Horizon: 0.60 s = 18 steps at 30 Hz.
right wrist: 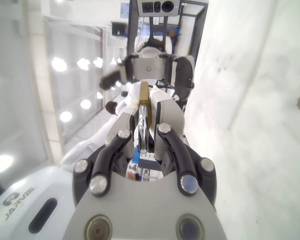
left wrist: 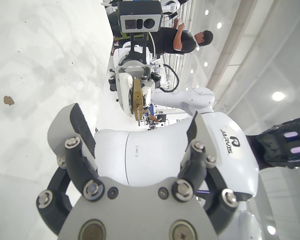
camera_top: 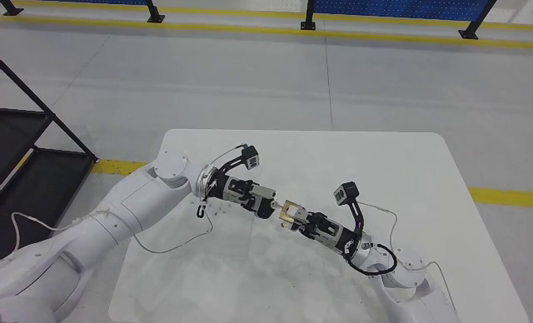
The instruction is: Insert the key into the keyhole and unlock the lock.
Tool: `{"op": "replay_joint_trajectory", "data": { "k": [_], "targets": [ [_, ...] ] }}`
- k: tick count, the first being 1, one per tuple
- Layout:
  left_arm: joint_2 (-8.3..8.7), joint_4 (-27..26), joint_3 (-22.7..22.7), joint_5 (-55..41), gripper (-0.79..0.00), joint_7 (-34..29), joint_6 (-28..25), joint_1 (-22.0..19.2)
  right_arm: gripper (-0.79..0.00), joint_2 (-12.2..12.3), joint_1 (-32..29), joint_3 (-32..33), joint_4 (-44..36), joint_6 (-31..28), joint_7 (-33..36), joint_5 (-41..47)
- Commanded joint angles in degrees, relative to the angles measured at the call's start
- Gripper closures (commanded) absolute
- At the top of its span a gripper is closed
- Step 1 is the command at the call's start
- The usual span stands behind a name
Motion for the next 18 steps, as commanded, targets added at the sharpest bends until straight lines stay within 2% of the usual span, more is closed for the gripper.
{"op": "replay_joint_trajectory", "data": {
  "k": [1,5,7,13,18],
  "targets": [
    [-0.39,0.79,-0.27,0.09,-0.277,-0.3,-0.1,0.3,0.0,0.0,0.0,0.0,0.0,0.0,0.0,0.0],
    [-1.17,2.08,-0.86,0.13,-0.197,-1.11,-0.03,0.83,0.0,0.0,0.0,0.0,0.0,0.0,0.0,0.0],
    [-1.51,2.8,-1.24,0.37,-0.212,-1.28,-0.04,1.0,0.0,0.0,0.0,0.0,0.0,0.0,0.0,0.0],
    [-2.5,4.13,-2.35,0.97,-0.142,-2.0,0.08,1.43,0.0,0.0,0.0,0.0,0.0,0.0,0.0,0.0],
    [-3.18,4.84,-3.37,1.53,-0.129,-2.68,0.42,1.72,0.0,0.0,0.0,0.0,0.0,0.0,0.0,0.0]
  ]
}}
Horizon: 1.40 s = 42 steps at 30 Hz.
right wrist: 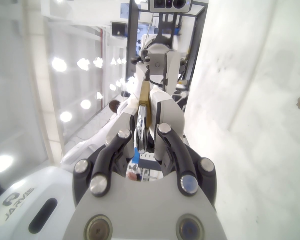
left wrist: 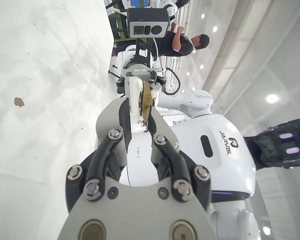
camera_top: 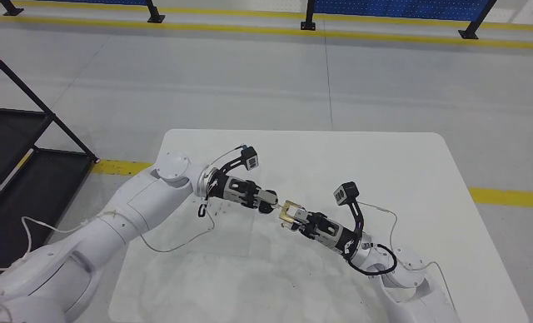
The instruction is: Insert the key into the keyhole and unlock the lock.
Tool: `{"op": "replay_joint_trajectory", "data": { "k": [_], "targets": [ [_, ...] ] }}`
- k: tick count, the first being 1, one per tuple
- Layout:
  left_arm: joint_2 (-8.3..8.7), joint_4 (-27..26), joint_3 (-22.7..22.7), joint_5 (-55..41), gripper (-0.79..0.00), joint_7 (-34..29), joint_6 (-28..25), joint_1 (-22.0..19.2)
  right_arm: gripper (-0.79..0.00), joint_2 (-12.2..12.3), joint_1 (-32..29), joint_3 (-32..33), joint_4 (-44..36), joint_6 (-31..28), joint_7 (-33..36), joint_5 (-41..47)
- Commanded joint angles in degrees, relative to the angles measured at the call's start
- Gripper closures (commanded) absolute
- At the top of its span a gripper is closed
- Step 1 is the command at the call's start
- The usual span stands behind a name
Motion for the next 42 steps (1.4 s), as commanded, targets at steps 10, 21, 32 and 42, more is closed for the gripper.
{"op": "replay_joint_trajectory", "data": {
  "k": [10,21,32,42],
  "targets": [
    [-0.83,-0.26,-2.75,1.62,-0.114,-2.12,0.98,0.78,0.0,0.0,0.0,0.0,0.0,0.0,0.0,0.0],
    [-0.95,-1.93,-5.99,3.61,-0.129,-3.1,2.58,2.09,0.0,0.0,0.0,0.0,0.0,0.0,0.0,0.0],
    [-1.25,-3.4,-8.3,5.86,0.0,-3.1,4.39,3.52,0.0,0.0,0.0,0.0,0.0,0.0,0.0,0.0],
    [-2.24,-3.48,-8.95,7.1,0.0,-3.21,5.57,3.98,0.0,0.0,0.0,0.0,0.0,0.0,0.0,0.0]
  ]
}}
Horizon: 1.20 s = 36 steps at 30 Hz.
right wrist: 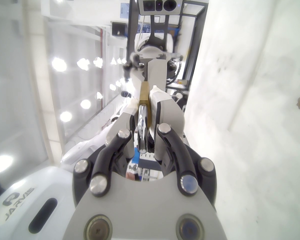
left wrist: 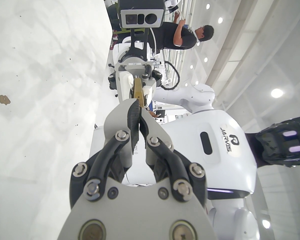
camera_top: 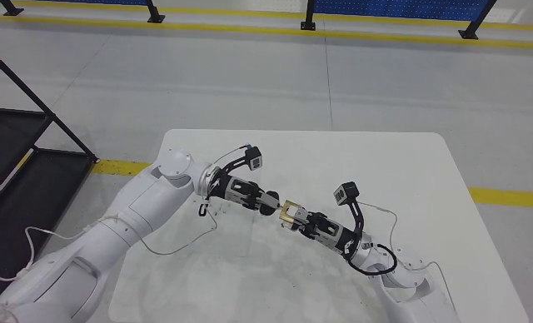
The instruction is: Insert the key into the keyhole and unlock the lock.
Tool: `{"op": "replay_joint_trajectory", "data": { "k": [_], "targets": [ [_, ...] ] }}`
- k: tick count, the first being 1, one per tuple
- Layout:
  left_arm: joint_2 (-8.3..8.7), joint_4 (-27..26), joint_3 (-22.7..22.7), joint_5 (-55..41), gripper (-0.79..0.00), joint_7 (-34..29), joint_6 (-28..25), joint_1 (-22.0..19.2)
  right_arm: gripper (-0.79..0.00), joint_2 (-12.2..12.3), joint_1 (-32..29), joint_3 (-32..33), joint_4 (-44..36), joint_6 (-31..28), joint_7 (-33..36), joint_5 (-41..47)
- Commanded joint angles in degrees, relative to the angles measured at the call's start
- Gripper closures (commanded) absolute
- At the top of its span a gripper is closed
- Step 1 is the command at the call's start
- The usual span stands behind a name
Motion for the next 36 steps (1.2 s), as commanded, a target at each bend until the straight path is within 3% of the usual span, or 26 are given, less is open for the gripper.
{"op": "replay_joint_trajectory", "data": {
  "k": [1,23,36],
  "targets": [
    [-0.23,0.08,-0.05,0.27,0.0,-0.11,0.08,0.05,0.0,0.0,0.0,0.0,0.0,0.0,0.0,0.0],
    [-1.12,-0.3,-3.82,4.47,0.0,-1.88,-7.19,2.32,0.0,0.0,0.0,0.0,0.0,0.0,0.0,0.0],
    [-1.69,-1.1,-5.22,6.54,0.0,-1.36,-8.39,3.26,0.0,0.0,0.0,0.0,0.0,0.0,0.0,0.0]
  ]
}}
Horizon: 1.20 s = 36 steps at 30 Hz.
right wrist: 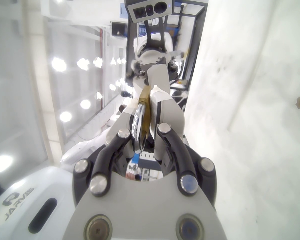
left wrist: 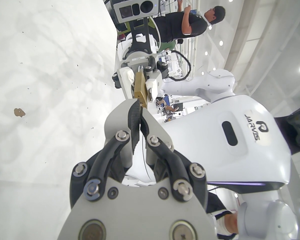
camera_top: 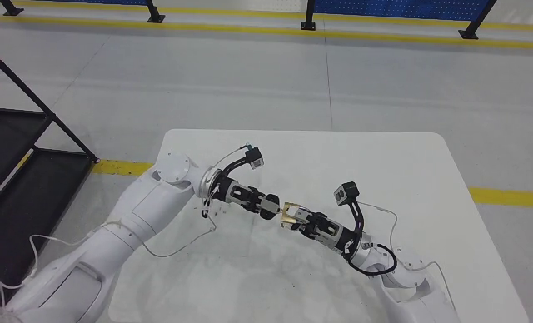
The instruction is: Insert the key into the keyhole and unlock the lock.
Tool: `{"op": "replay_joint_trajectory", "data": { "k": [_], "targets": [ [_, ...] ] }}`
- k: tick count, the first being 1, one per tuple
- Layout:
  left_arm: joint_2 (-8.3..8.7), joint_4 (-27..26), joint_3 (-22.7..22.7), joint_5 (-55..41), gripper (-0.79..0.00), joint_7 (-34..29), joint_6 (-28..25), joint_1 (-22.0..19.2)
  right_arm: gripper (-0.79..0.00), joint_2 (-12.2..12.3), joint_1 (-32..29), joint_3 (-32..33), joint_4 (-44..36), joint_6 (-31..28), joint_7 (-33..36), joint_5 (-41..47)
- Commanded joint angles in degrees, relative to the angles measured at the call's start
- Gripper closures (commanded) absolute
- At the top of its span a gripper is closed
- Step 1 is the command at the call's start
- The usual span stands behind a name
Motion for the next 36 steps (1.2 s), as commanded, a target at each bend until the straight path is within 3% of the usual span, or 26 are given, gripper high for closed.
{"op": "replay_joint_trajectory", "data": {
  "k": [1,15,25,36],
  "targets": [
    [-0.09,-0.14,-0.17,0.47,0.0,0.26,-0.11,0.09,0.0,0.0,0.0,0.0,0.0,0.0,0.0,0.0],
    [-0.53,-1.86,-1.85,3.02,0.0,1.67,-2.52,1.3,0.0,0.0,0.0,0.0,0.0,0.0,0.0,0.0],
    [0.05,-5.45,-3.92,5.82,0.0,4.24,-5.1,3.33,0.0,0.0,0.0,0.0,0.0,0.0,0.0,0.0],
    [0.16,-4.74,-4.86,5.46,0.0,4.1,-4.95,4.1,0.0,0.0,0.0,0.0,0.0,0.0,0.0,0.0]
  ]
}}
